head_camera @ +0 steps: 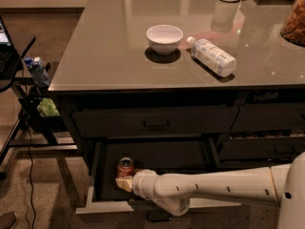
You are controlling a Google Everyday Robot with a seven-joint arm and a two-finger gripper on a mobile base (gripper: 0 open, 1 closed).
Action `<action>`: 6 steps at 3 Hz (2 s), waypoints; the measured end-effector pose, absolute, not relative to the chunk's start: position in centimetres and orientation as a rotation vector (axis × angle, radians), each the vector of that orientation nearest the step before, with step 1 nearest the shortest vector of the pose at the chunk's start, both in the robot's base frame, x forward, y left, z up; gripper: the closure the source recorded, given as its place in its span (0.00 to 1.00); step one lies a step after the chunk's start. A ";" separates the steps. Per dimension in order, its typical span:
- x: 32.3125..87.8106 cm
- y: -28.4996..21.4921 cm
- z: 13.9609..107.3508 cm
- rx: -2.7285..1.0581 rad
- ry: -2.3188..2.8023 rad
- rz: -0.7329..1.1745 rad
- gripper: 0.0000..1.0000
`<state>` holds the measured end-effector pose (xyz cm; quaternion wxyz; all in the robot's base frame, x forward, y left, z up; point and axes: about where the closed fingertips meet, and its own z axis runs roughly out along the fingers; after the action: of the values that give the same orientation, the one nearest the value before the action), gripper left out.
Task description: Place coke can into middle drawer
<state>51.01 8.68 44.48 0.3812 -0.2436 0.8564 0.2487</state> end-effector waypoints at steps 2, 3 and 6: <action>53.0 8.7 43.1 -0.648 2.186 0.604 1.00; 53.8 8.6 42.5 -0.664 2.183 0.587 1.00; 56.3 7.3 40.3 -0.677 2.175 0.543 1.00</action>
Offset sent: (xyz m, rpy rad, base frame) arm 0.0326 -0.0031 -0.0211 -0.0474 -0.0226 0.0075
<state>56.27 7.32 40.25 0.3893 -0.2662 0.8556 0.2134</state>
